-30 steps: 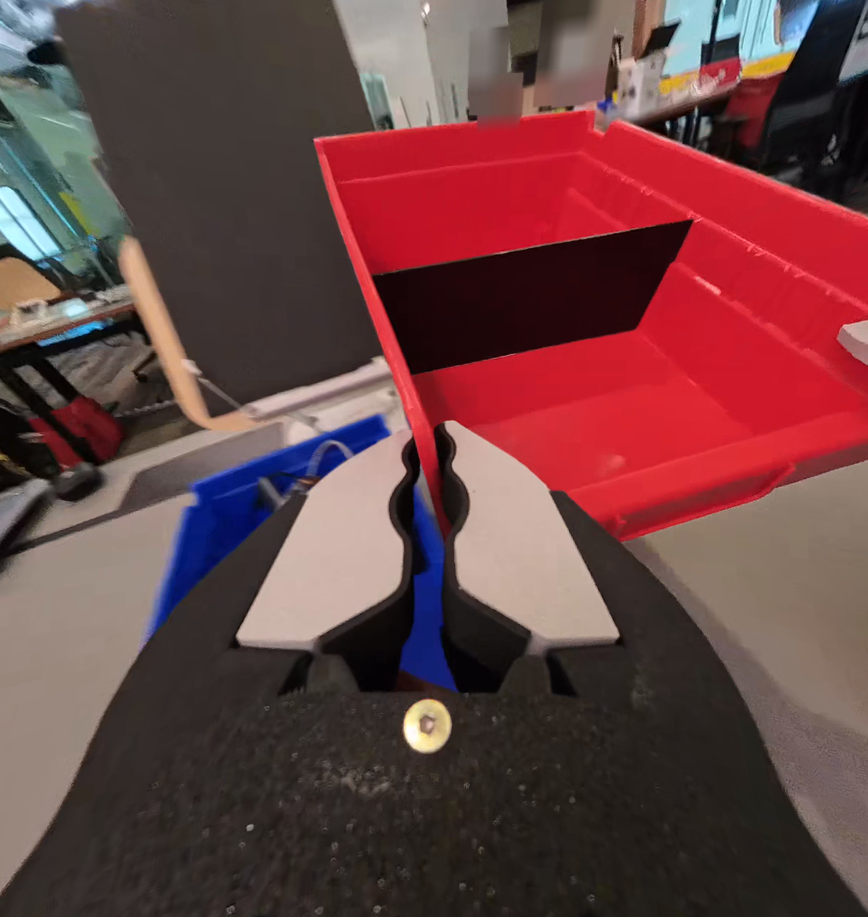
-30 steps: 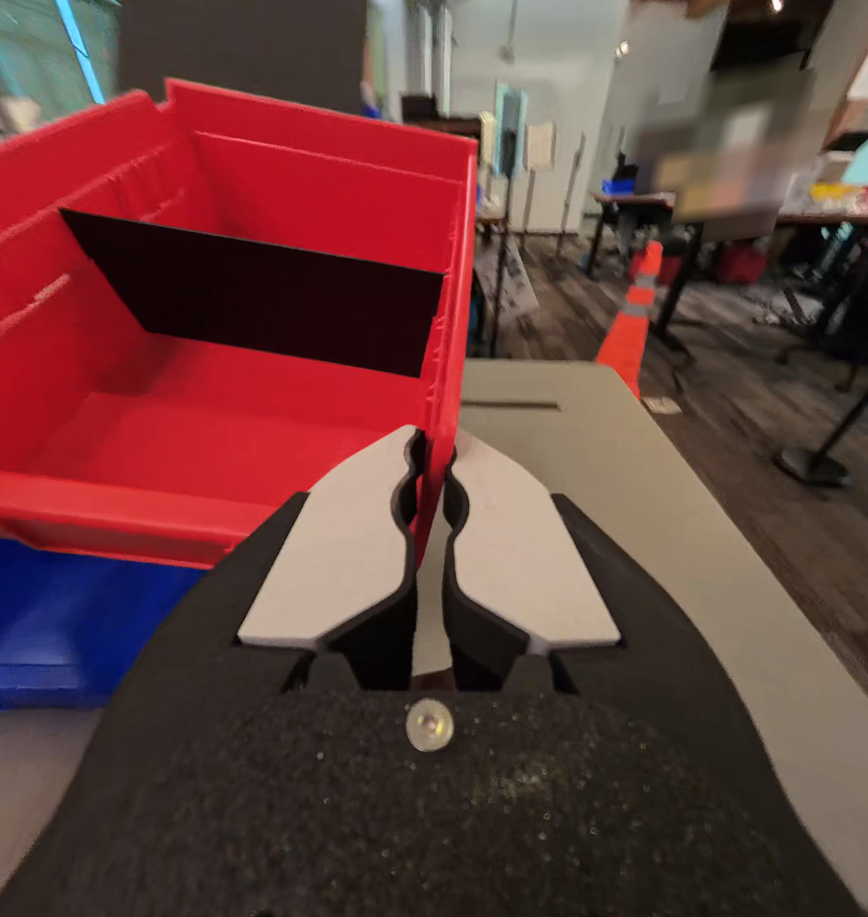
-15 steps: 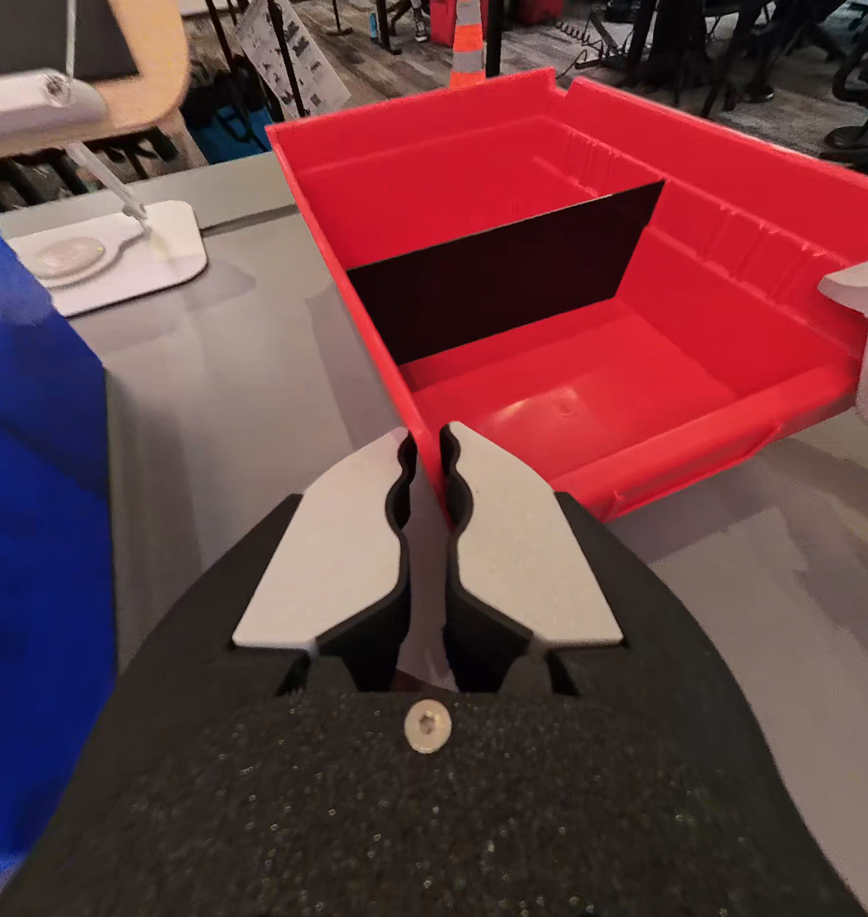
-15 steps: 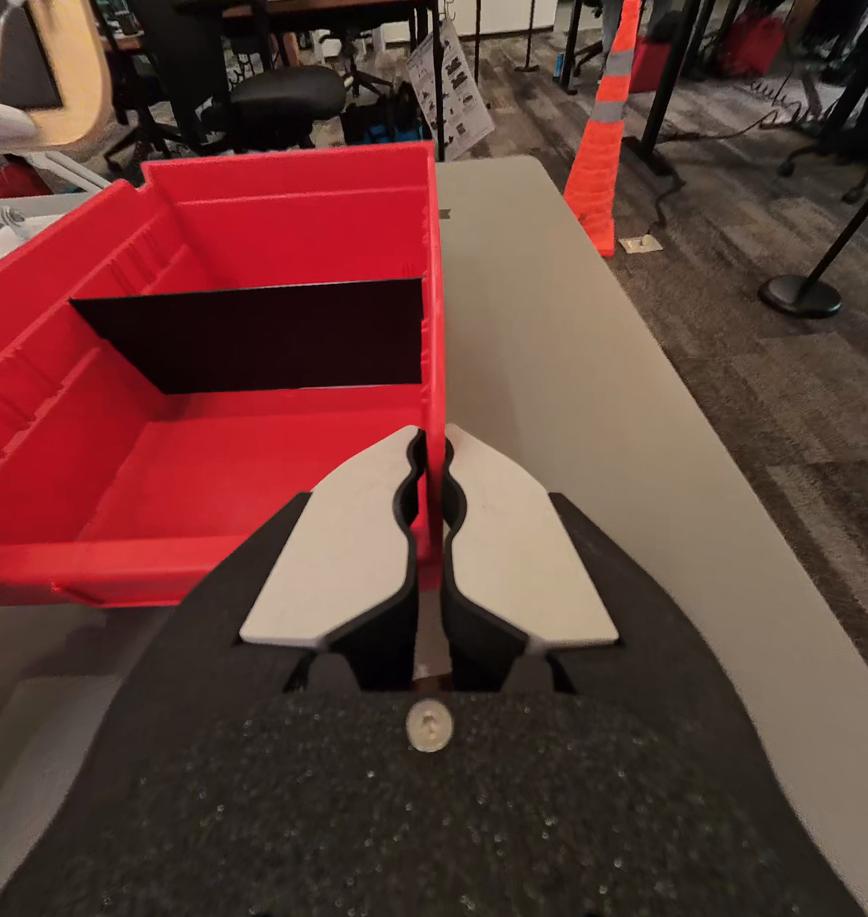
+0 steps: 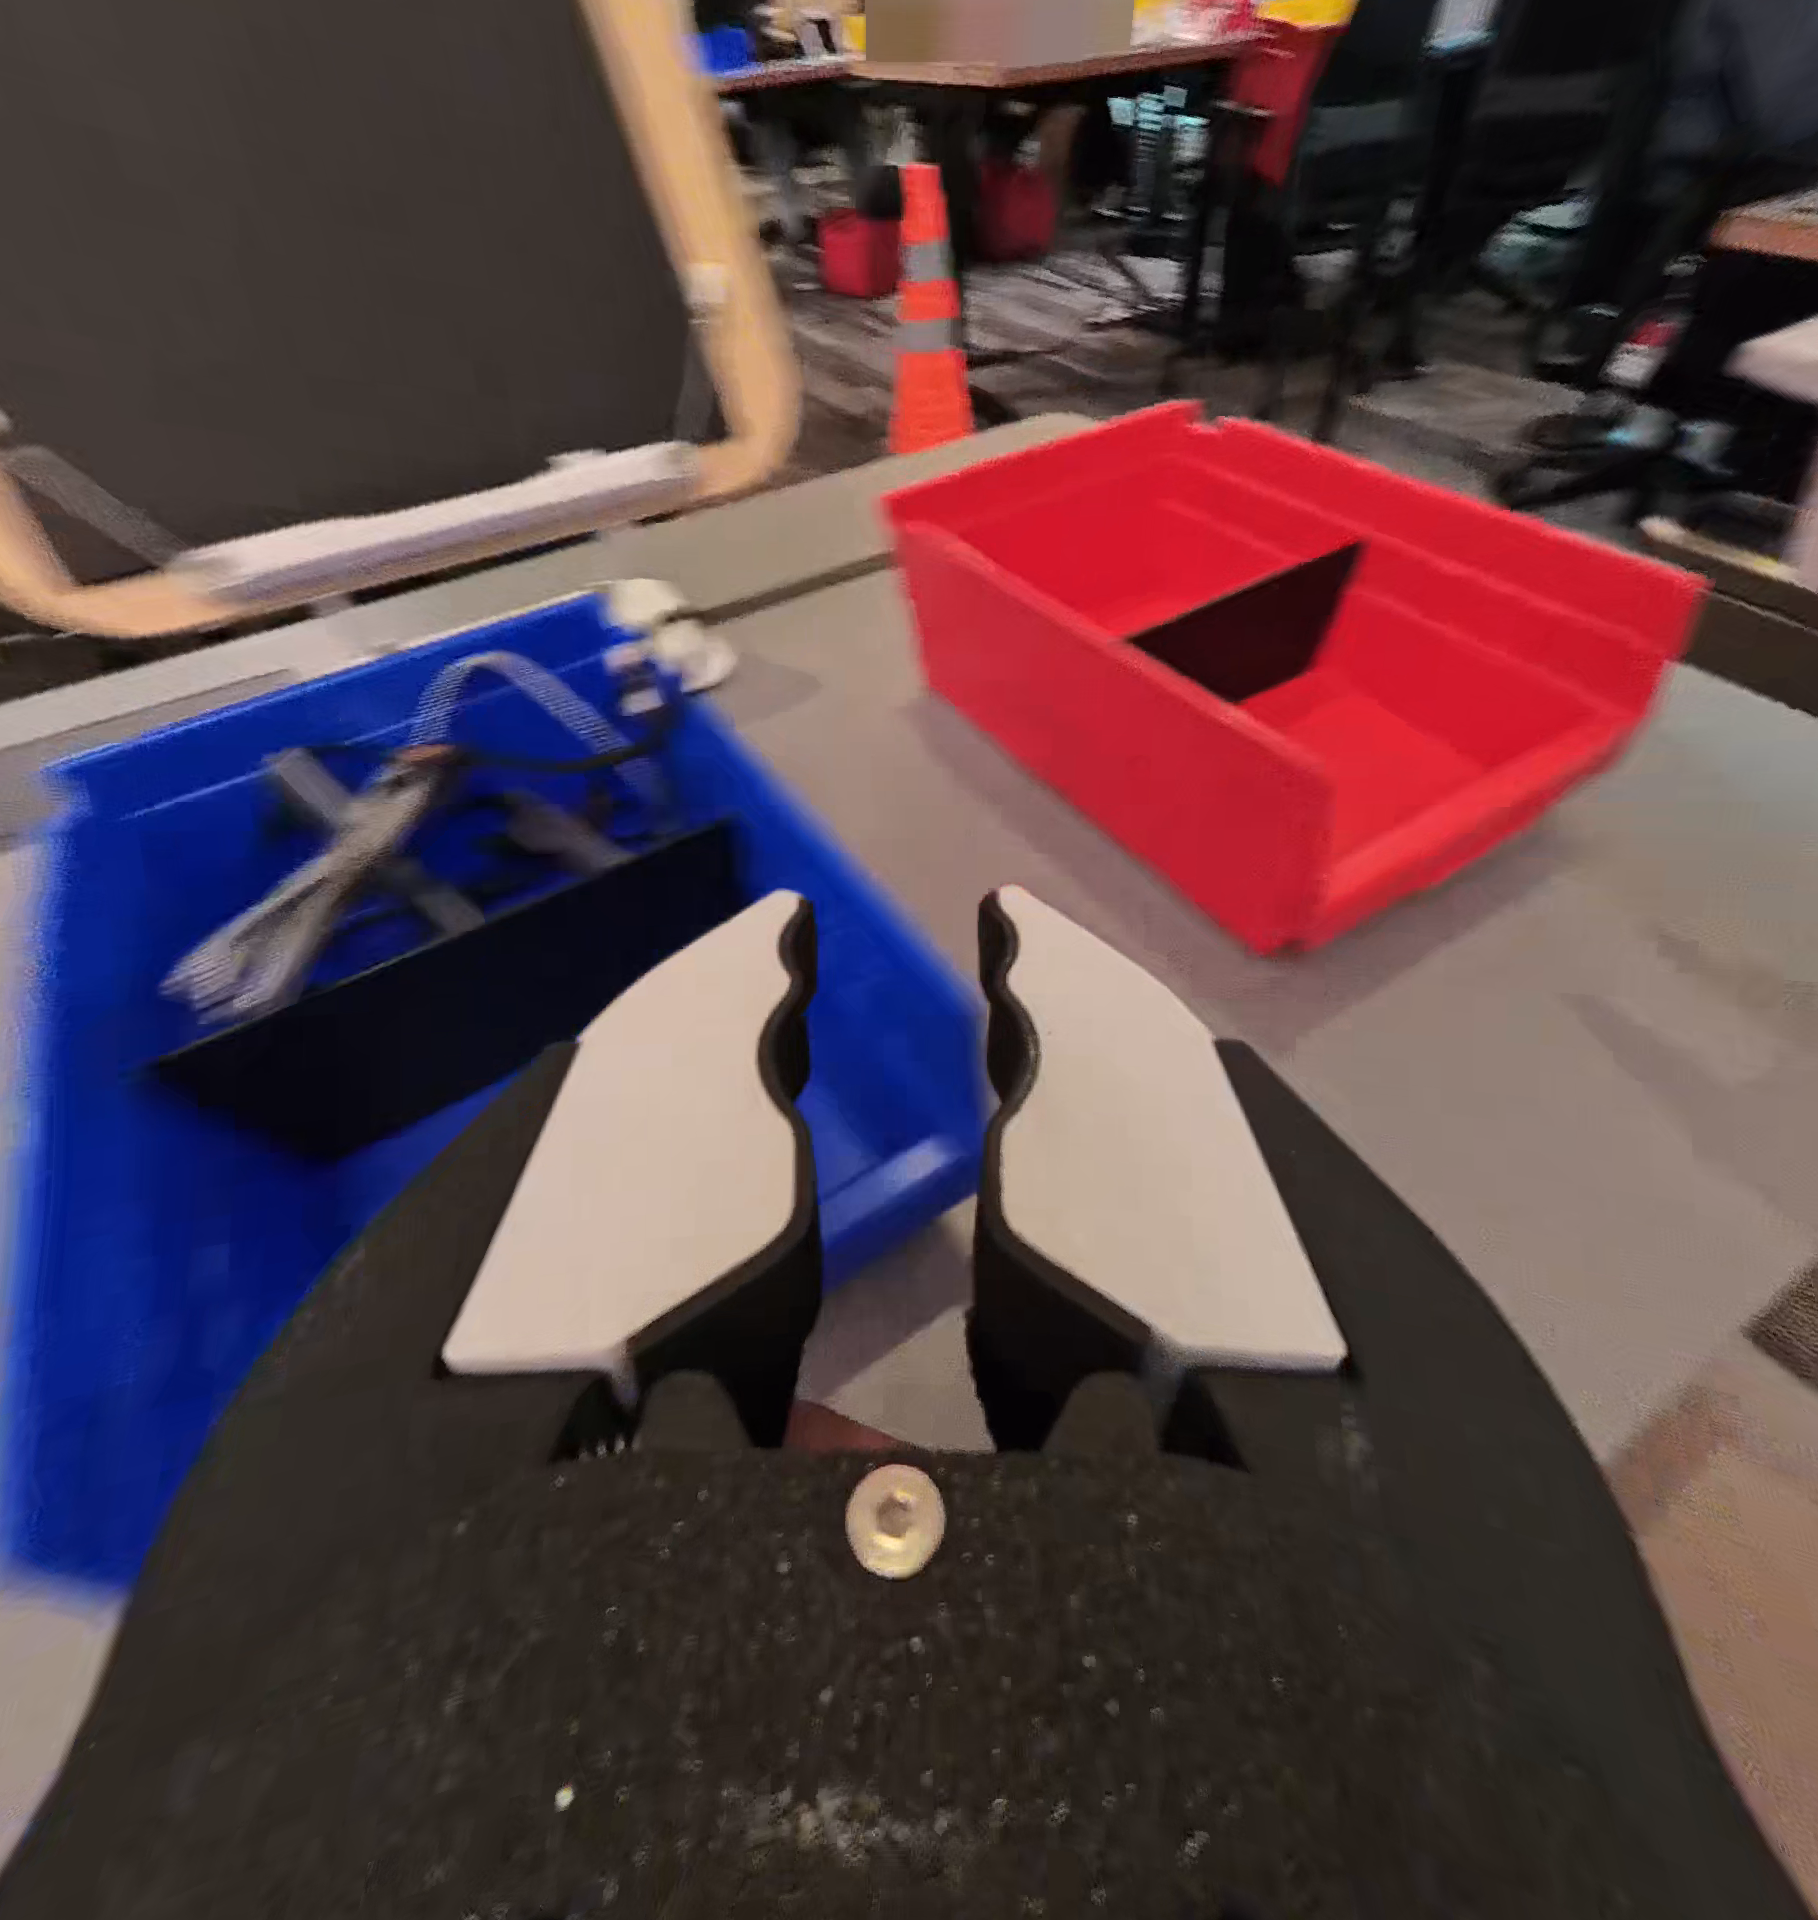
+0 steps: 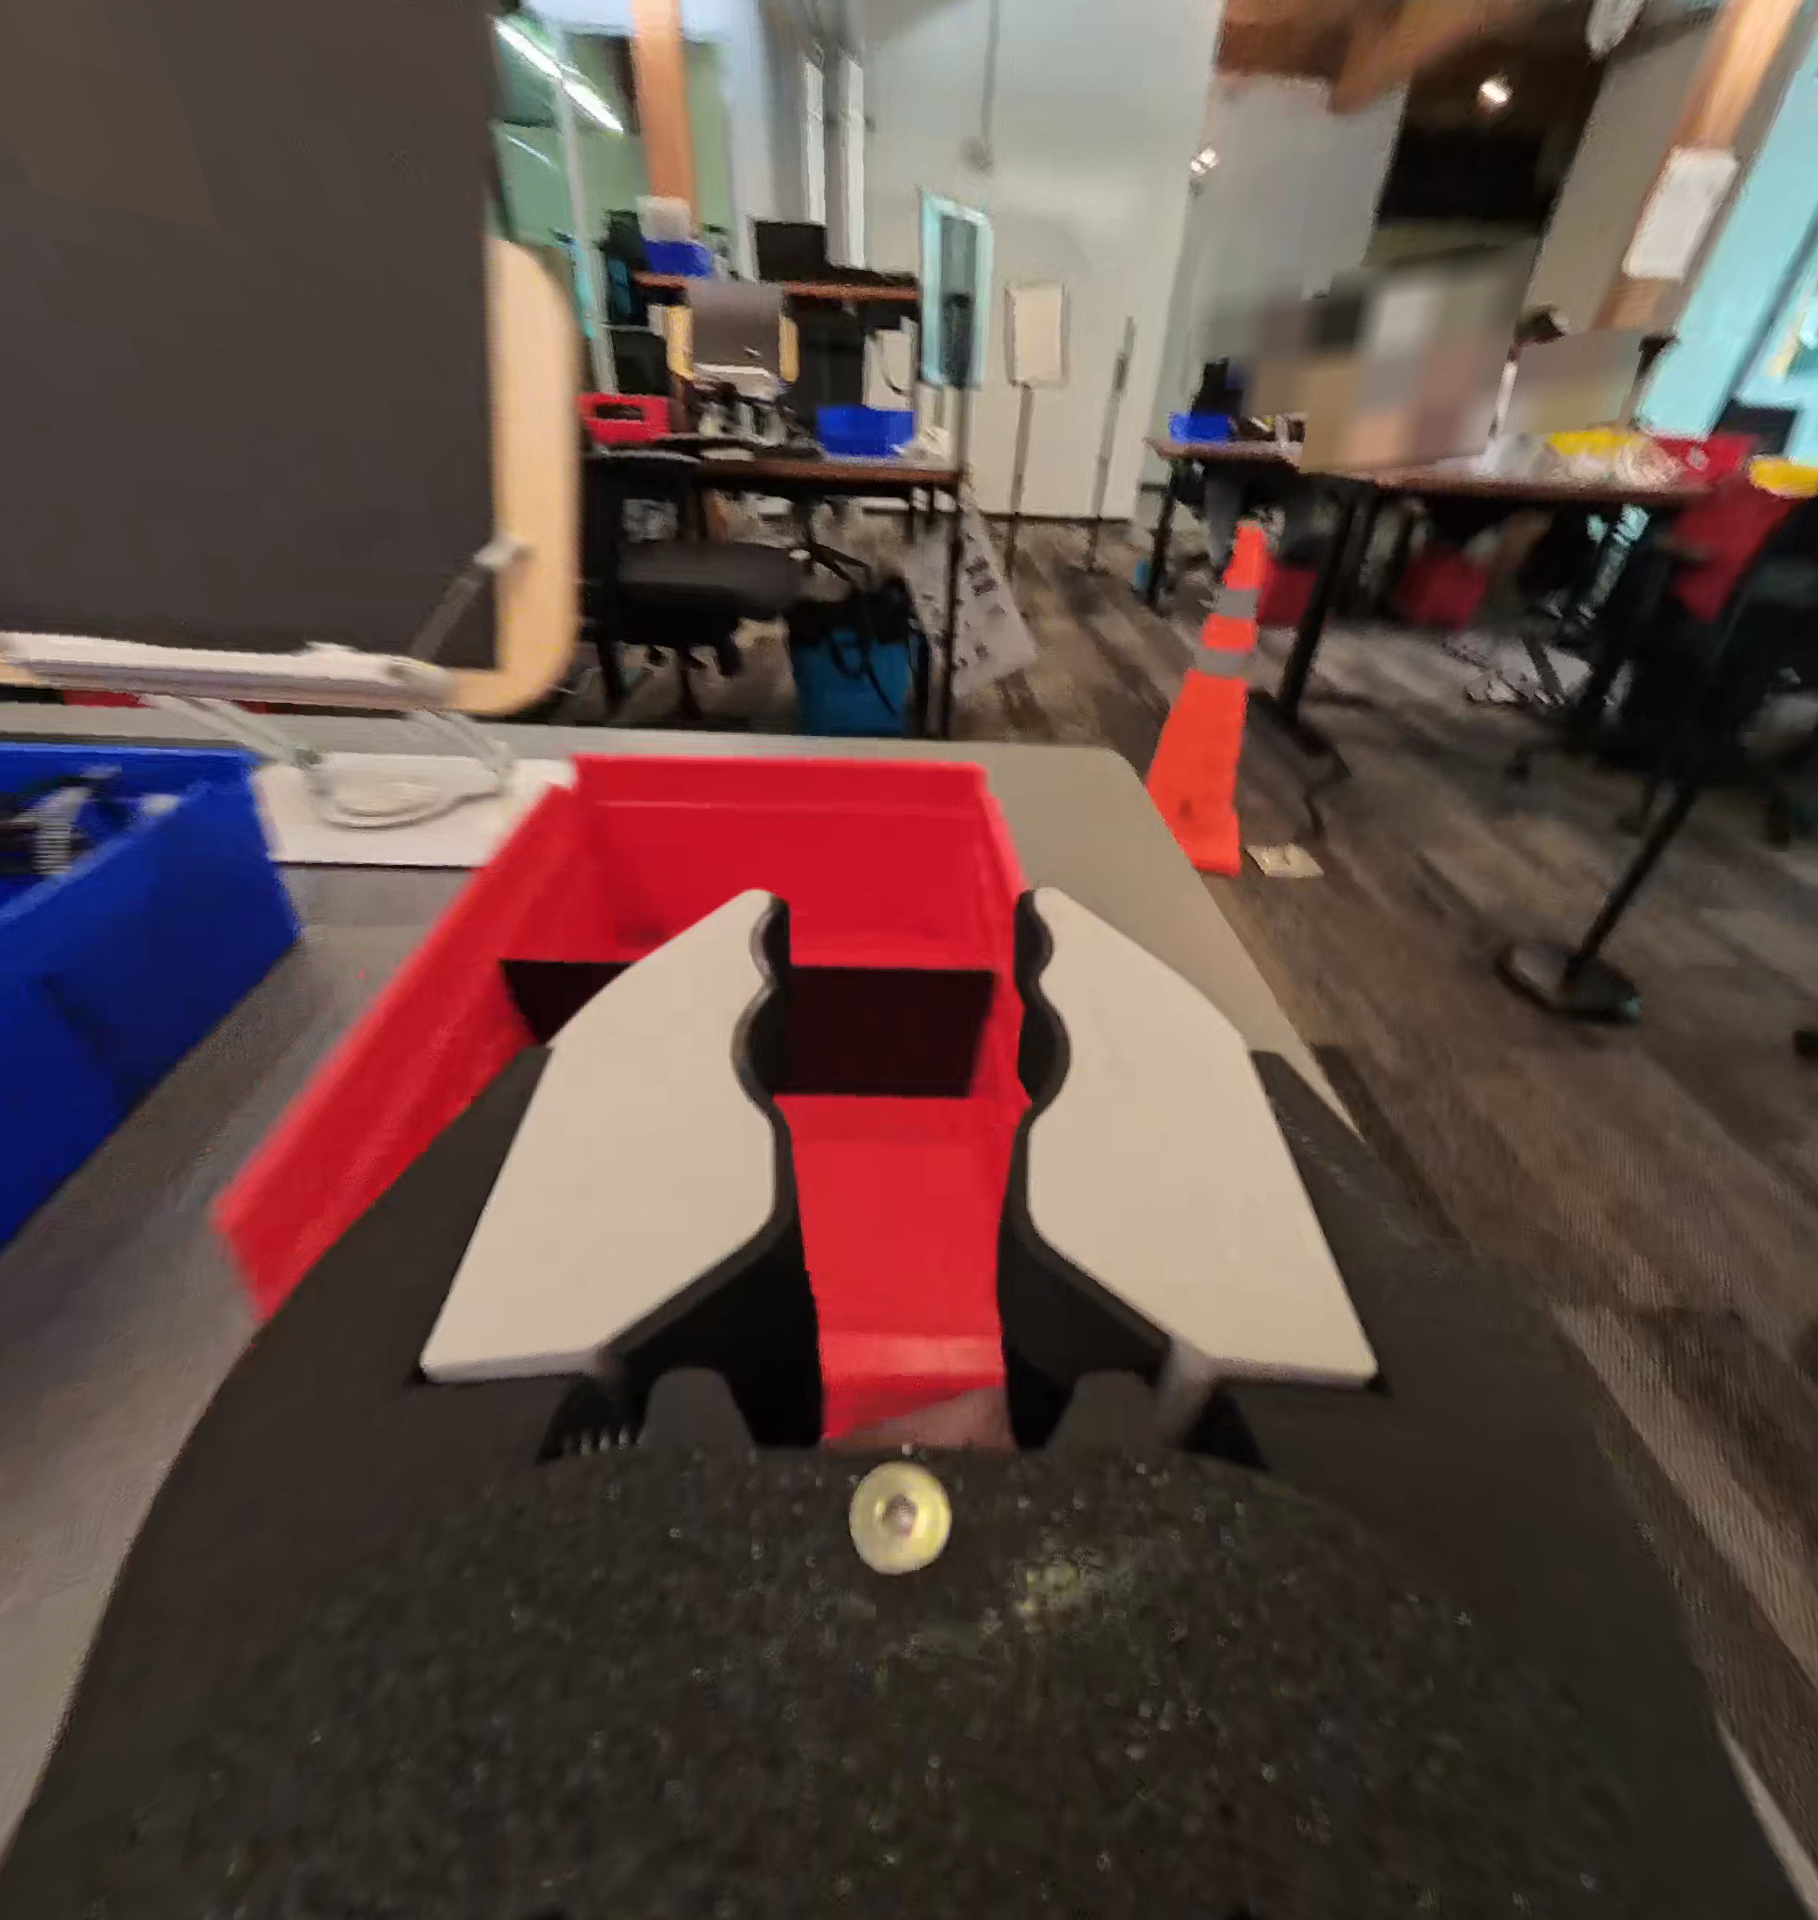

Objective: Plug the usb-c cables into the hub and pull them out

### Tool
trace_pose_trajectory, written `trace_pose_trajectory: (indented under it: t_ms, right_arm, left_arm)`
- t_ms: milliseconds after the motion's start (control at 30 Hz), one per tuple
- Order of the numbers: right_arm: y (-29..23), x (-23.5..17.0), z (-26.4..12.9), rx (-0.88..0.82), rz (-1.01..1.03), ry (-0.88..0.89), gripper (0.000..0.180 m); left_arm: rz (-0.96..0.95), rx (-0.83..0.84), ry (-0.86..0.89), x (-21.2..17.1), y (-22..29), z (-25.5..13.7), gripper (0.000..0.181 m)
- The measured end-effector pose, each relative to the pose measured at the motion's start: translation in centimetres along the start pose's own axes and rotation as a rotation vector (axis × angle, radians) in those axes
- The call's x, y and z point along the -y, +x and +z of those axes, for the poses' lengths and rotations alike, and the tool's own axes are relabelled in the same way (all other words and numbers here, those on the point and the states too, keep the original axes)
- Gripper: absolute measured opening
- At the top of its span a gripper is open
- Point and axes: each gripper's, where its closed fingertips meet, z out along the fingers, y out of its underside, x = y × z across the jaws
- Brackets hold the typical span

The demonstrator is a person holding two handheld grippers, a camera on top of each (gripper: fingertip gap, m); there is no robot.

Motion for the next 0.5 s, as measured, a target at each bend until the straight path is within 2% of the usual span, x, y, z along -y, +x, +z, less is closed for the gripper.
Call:
trace_pose_trajectory:
  t_ms: [67,133,200,267,333,367,467,500]
  right_arm:
    - [-4.6,1.4,-0.4,0.041,-0.007,0.055,0.047]
    - [-11.2,0.9,-0.7,0.158,0.046,0.066,0.045]
    - [-19.0,-2.5,-0.4,0.292,0.122,-0.048,0.047]
    - [-25.1,-6.9,0.2,0.331,0.118,-0.207,0.054]
    - [-28.1,-8.5,1.0,0.297,0.098,-0.236,0.059]
    - [-28.8,-8.9,1.4,0.274,0.076,-0.259,0.049]
    - [-30.3,-9.9,2.2,0.267,0.102,-0.335,0.042]
    - [-30.4,-10.4,2.3,0.255,0.123,-0.357,0.025]
  left_arm:
    - [-0.039,0.127,0.013,-1.5,-6.2,-2.7,0.031]
    - [-0.074,0.270,-0.020,-4.2,-11.7,-4.6,0.041]
    - [-0.135,0.335,-0.050,-7.0,-14.9,-5.6,0.047]
    - [-0.190,0.280,-0.098,-9.1,-15.3,-5.0,0.048]
    - [-0.221,0.259,-0.154,-10.6,-15.8,-4.1,0.048]
    - [-0.212,0.248,-0.156,-10.9,-15.9,-3.5,0.047]
    - [-0.180,0.247,-0.217,-12.1,-16.6,-2.1,0.038]
    - [-0.185,0.189,-0.225,-12.2,-16.2,-1.6,0.027]
